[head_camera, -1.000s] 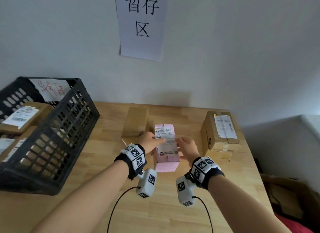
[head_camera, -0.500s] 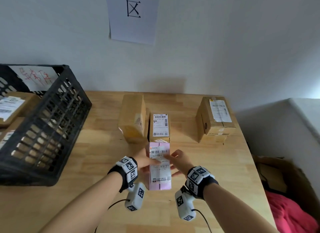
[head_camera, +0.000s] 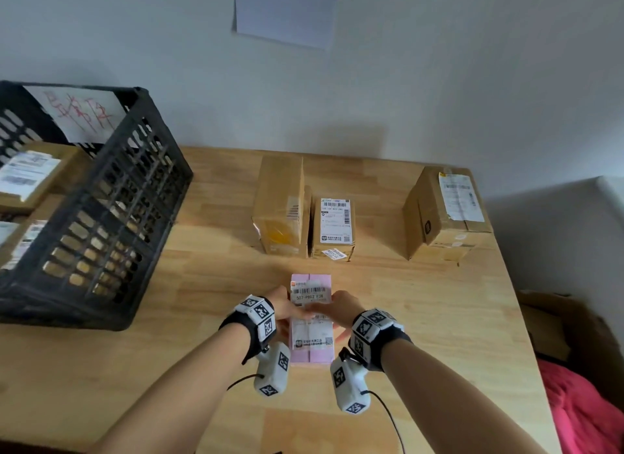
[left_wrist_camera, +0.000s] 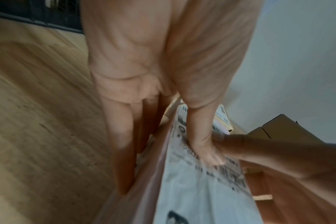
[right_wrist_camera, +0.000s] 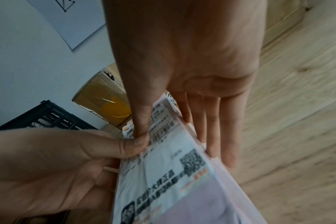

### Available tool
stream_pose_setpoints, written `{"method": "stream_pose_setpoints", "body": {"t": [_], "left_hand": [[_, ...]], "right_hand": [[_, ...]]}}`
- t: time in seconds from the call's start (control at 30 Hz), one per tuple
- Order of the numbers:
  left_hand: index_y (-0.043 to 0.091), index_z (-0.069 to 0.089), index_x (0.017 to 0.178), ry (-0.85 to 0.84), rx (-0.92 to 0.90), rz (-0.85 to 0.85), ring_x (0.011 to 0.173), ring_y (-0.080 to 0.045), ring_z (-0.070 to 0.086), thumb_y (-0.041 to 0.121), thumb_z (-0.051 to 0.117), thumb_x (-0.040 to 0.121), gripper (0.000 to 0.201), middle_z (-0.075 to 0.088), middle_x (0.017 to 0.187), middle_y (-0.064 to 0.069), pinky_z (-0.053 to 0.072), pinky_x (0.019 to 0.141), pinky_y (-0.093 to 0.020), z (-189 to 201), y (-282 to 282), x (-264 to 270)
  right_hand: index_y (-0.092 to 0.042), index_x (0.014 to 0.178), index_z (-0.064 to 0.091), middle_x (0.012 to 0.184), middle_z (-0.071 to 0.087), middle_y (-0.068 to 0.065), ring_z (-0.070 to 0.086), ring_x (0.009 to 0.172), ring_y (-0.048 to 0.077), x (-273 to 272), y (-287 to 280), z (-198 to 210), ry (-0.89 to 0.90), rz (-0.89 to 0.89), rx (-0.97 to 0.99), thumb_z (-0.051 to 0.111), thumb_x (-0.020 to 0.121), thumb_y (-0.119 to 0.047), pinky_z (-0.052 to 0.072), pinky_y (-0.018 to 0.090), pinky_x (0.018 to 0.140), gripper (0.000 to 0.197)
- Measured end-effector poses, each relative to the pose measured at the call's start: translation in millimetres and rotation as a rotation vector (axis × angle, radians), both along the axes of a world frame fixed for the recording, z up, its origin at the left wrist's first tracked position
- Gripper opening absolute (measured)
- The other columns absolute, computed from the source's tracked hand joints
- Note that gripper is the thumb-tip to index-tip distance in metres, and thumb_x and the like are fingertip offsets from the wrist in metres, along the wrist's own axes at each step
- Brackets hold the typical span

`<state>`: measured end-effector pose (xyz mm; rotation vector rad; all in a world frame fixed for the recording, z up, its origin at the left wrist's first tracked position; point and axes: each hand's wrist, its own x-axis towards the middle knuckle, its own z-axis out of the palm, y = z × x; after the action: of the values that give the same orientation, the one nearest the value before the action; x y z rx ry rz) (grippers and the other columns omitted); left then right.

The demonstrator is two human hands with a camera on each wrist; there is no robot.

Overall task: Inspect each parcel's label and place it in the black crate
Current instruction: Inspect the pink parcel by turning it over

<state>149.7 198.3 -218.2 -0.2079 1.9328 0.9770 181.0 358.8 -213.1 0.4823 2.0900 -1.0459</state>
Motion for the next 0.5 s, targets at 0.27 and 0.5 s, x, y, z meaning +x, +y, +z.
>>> {"method": "stream_pose_setpoints", "body": {"t": [0.27,0.5], "left_hand": [[0.01,0.067,0.11,0.136,-0.079,-0.152,0.106,-0.023,0.063,0.021,0.076,0.078,0.034,0.068,0.113,-0.006,0.051,0.089,-0.033,-3.1,8.8,-4.5],[0.01,0.067,0.113,0.154,-0.127,-0.216,0.107,-0.022,0.063,0.022,0.078,0.076,0.04,0.068,0.116,-0.005,0.051,0.091,-0.034,-8.8,10.4,-10.4]], "right_hand": [[-0.002,0.117,0.061,0.114,0.067,0.013,0.069,0.096,0.027,-12.6,-4.2,-12.5,-0.036,0.048,0.028,0.066,0.085,-0.043,0.056,0.028,0.064,0.052],[-0.002,0.119,0.059,0.117,0.064,0.015,0.066,0.1,0.026,-15.1,-7.7,-21.8,-0.037,0.047,0.097,0.068,0.083,-0.045,0.057,0.036,0.08,0.057]]}}
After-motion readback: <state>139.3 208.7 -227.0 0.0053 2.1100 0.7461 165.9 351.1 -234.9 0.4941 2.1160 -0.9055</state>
